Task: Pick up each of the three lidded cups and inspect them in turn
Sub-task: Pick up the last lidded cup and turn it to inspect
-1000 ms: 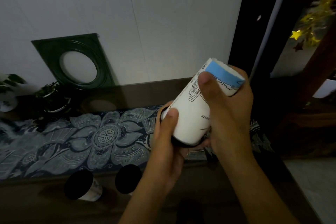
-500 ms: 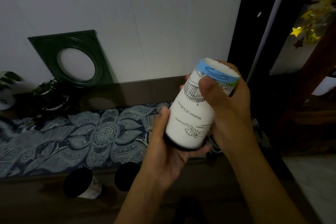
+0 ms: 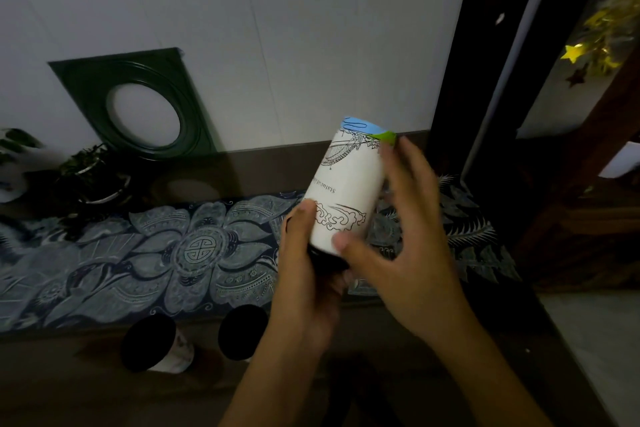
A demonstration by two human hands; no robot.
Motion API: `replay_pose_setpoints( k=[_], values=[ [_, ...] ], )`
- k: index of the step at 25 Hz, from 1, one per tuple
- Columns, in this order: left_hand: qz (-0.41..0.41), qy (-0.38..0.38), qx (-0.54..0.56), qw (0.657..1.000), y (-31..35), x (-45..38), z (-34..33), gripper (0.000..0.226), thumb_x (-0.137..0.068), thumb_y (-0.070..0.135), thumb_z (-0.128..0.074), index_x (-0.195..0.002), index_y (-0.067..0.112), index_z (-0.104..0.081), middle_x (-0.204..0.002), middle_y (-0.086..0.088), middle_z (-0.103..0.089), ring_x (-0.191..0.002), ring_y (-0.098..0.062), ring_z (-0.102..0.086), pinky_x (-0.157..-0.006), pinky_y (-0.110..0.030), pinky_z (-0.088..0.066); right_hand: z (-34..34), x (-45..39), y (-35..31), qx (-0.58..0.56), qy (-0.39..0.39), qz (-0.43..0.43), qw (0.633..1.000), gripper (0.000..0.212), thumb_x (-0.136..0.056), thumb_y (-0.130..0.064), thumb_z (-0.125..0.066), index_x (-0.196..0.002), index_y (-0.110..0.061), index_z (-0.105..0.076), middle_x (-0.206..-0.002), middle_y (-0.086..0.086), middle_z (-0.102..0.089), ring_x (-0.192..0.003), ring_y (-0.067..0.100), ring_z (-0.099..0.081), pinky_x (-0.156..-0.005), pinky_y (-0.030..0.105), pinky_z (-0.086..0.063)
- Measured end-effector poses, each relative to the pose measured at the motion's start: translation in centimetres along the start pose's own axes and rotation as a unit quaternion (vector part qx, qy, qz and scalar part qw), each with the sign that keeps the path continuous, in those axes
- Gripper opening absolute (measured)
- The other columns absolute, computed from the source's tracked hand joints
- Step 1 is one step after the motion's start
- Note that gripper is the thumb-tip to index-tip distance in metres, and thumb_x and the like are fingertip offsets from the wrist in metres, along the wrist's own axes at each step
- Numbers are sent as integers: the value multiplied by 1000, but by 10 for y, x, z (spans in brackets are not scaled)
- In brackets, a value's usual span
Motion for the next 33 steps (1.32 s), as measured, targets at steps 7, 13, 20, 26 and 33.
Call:
replay_pose_setpoints(
  k=[7,13,20,26,33],
  values=[
    [-24,-18,-140,990,-9,-8,19,74,-80,69,-54,-136,21,-56,-130,-11,-69,-116,-28,-69,-83,-43,-60,7,20,50,12,4,-77,997,76,-78,-55,-68,-145,-37,-36,-161,-15,-15,-137,-22,-16,-101,-3,-27],
    [-16,-6,-224,974,-50,-16,59,40,-90,39,-57,-111,5,-61,-112,-12,-73,-105,-26,-72,-87,-37,-59,2,58,140,-135,18,-279,951,53,-78,-60,-51,-120,-30,-64,-113,-21,-65,-106,-12,-59,-88,13,-49],
    [98,102,-203,969,-143,-29,140,31,-82,38,-64,-91,8,-65,-85,-6,-72,-82,-20,-72,-76,-35,-58,-42,129,247,-161,3,-453,877,27,-92,-47,-50,-104,-30,-66,-115,2,-70,-103,12,-68,-88,30,-56],
    [171,138,-230,948,-186,-33,178,24,-97,35,-60,-95,12,-67,-92,-4,-76,-95,-23,-71,-81,-34,-56,-54,159,287,-163,-3,-507,847,24,-97,-42,-46,-105,-29,-64,-111,0,-69,-103,14,-66,-83,30,-55],
    [173,136,-238,946,-196,-25,185,39,-84,44,-65,-102,9,-63,-98,-9,-74,-98,-24,-71,-91,-42,-57,-57,172,300,-172,-16,-517,838,30,-98,-41,-46,-110,-22,-65,-116,5,-69,-105,15,-67,-81,28,-57]
  ],
)
Point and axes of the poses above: each hand's wrist, its own x-axis away from the middle knuckle, its own z-axis out of the back of the hand, y = z × x, the point moved 10 cm from there along -x, towards the middle knuckle
